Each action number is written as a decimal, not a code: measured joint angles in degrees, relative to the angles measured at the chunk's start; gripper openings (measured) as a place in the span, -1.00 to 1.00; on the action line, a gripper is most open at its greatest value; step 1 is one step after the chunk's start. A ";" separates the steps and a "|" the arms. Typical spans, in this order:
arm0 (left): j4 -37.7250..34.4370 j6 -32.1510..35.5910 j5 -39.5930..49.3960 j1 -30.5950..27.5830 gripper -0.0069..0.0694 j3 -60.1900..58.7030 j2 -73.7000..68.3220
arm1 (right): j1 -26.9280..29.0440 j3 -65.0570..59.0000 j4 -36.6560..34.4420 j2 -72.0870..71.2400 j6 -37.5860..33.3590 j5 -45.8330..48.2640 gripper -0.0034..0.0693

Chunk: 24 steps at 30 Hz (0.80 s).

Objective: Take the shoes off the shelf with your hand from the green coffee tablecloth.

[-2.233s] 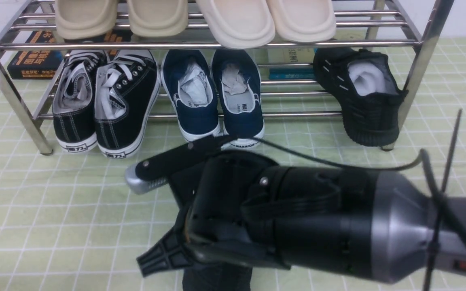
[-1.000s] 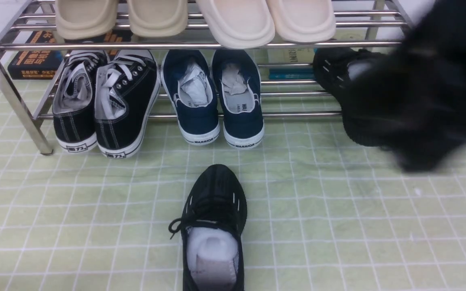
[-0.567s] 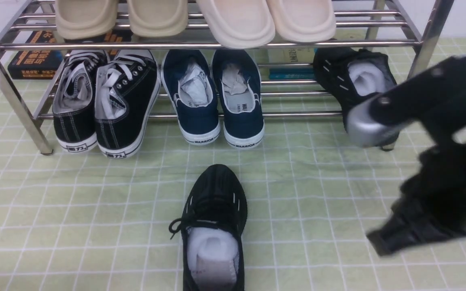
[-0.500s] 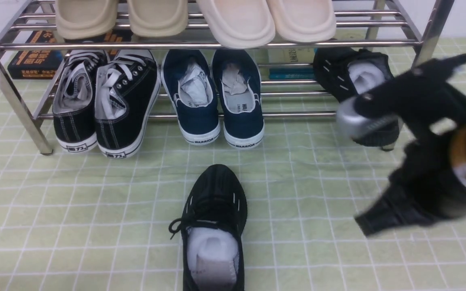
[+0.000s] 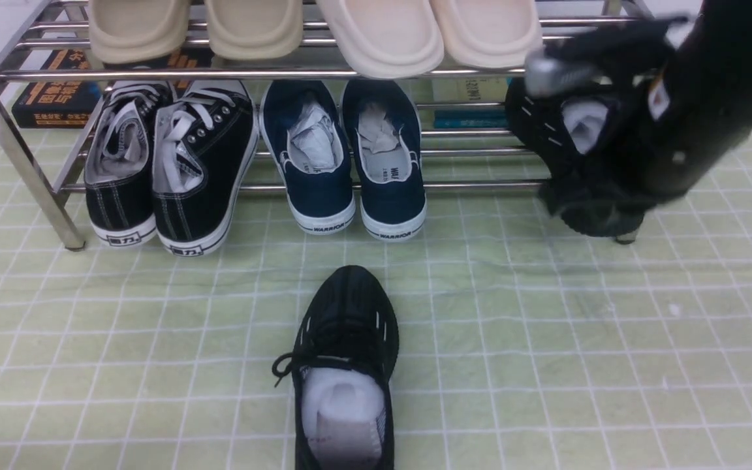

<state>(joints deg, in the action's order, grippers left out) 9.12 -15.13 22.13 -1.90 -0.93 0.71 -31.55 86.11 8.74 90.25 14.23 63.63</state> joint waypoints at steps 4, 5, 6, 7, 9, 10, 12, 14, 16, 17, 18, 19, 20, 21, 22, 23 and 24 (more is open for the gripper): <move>0.00 0.00 0.00 0.00 -0.19 0.00 0.00 | 0.05 2.61 4.30 0.70 0.77 -0.65 -0.62; 0.00 0.00 0.00 0.00 -0.19 0.00 0.00 | 0.05 3.16 5.74 1.43 1.57 -1.82 -0.47; 0.00 0.00 0.00 0.00 -0.19 0.00 0.00 | 0.10 3.36 6.68 2.52 2.21 -3.32 -0.33; 0.00 0.00 0.00 0.00 -0.19 0.00 0.00 | 0.16 3.36 7.03 3.09 2.57 -4.19 -0.24; 0.00 0.00 0.00 0.00 -0.19 0.00 0.00 | 0.51 3.40 8.20 4.97 3.32 -6.98 -0.03; 0.00 0.00 0.00 0.00 -0.19 0.00 0.00 | 0.85 3.40 8.79 6.62 3.53 -9.36 0.11; 0.00 0.00 0.00 0.00 -0.19 0.00 0.00 | 1.25 3.40 9.37 7.79 3.67 -10.95 0.20; 0.00 0.00 0.00 0.00 -0.19 0.00 0.00 | 2.74 3.40 10.19 10.64 3.84 -14.35 0.36; 0.00 0.00 0.00 0.00 -0.19 0.00 0.00 | 3.70 3.40 10.79 12.43 3.89 -16.29 0.41; 0.00 0.00 0.00 0.00 -0.19 0.00 0.00 | 4.47 3.40 11.20 13.57 3.89 -17.49 0.42; 0.00 0.00 0.00 0.00 -0.19 0.00 0.00 | 5.11 3.40 11.33 14.49 3.89 -18.42 0.43; 0.00 0.00 0.00 0.00 -0.19 0.00 0.00 | 5.24 3.40 11.33 14.64 3.89 -18.42 0.43; 0.00 0.00 0.00 0.00 -0.19 0.00 0.00 | 6.06 3.40 11.56 15.81 3.89 -20.31 0.44; 0.00 0.00 0.00 0.00 -0.19 0.00 0.00 | 6.72 3.40 11.69 16.71 3.89 -21.90 0.44; 0.00 0.00 0.00 0.00 -0.19 0.00 0.00 | 7.33 3.40 11.75 17.53 3.89 -23.20 0.44; 0.00 0.00 0.00 0.00 -0.19 0.00 0.00 | 7.44 3.40 11.75 17.67 3.89 -23.44 0.44; 0.00 0.00 0.00 0.00 -0.19 0.00 0.00 | 7.93 3.40 11.86 18.47 3.89 -24.96 0.43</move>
<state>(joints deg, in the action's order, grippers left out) 9.12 -15.13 22.13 -1.90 -0.93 0.71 -23.62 89.51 20.59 108.72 18.12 38.67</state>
